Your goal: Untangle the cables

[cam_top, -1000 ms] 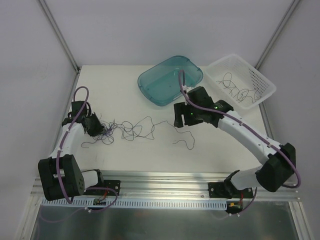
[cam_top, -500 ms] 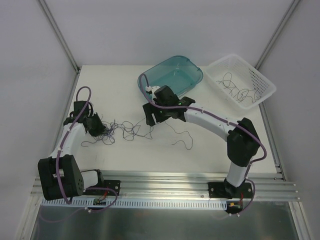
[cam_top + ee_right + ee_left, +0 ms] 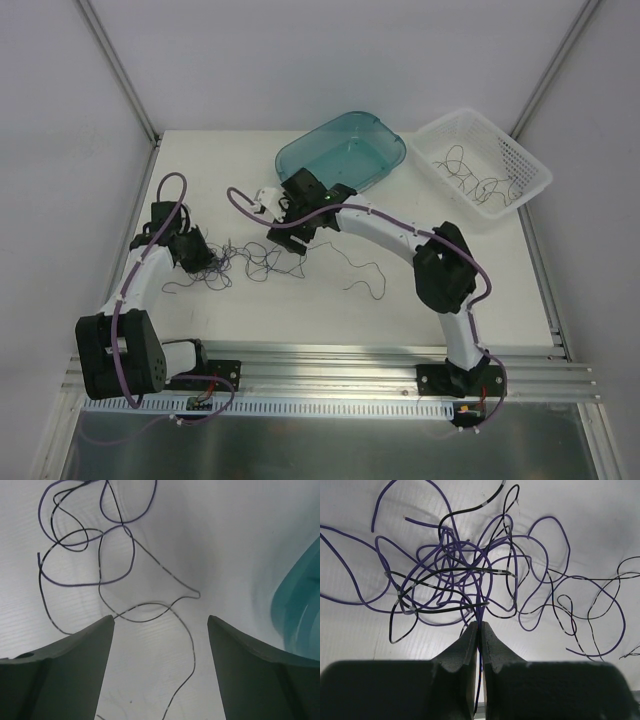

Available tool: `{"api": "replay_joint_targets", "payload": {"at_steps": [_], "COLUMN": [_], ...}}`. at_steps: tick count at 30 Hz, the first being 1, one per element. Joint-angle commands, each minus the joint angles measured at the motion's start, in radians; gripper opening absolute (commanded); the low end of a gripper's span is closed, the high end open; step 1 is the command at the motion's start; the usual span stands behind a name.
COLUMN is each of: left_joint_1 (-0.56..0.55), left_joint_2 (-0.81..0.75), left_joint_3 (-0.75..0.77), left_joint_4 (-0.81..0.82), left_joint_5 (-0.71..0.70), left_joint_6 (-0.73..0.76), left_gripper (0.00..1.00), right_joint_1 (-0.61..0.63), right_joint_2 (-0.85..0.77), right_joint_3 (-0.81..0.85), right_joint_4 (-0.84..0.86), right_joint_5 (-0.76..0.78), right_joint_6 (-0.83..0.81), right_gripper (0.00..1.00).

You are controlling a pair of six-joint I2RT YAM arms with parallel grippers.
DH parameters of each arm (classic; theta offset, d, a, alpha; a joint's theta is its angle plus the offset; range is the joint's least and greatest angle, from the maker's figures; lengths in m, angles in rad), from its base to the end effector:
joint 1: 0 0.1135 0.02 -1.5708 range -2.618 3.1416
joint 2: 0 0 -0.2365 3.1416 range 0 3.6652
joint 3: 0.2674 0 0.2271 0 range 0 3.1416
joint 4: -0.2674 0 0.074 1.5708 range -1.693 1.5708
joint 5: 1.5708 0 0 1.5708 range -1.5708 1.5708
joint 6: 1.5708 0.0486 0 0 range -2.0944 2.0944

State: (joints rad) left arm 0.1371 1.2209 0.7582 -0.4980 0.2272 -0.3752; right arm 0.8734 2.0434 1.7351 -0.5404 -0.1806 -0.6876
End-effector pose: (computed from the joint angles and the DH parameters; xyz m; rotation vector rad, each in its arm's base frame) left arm 0.2306 0.0208 0.1921 -0.5545 2.4769 -0.3822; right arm 0.2727 0.3391 0.2234 -1.7632 1.6629 0.3032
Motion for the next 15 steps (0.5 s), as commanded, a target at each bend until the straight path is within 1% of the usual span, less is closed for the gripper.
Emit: {"api": "replay_joint_targets", "payload": {"at_steps": [1, 7, 13, 14, 15], "left_joint_1": [-0.017, -0.03, -0.031, -0.033, -0.033], "left_joint_2": [0.005, 0.018, 0.023, 0.025, 0.025], "left_joint_3": [-0.002, -0.002, -0.002, -0.003, -0.003], "left_joint_4": [-0.008, -0.008, -0.01, -0.01, -0.008], "left_joint_5": [0.008, -0.005, -0.006, -0.008, -0.008], "left_joint_6": [0.025, 0.027, 0.028, 0.029, 0.029], "left_gripper": [0.04, 0.04, 0.03, 0.04, 0.03], "right_joint_1": [0.028, 0.033, 0.033, 0.035, 0.033], "right_joint_2": [0.07, 0.196, 0.254, 0.273, 0.279], "right_joint_3": [0.121, 0.23, 0.238, 0.247, 0.254], "right_joint_4": [-0.072, -0.112, -0.06, -0.055, -0.058], "right_joint_5": [0.036, 0.049, 0.072, 0.073, 0.07], "right_joint_6": [-0.191, -0.265, -0.305, -0.306, -0.308], "right_gripper": [0.79, 0.78, 0.73, 0.71, 0.61]}}
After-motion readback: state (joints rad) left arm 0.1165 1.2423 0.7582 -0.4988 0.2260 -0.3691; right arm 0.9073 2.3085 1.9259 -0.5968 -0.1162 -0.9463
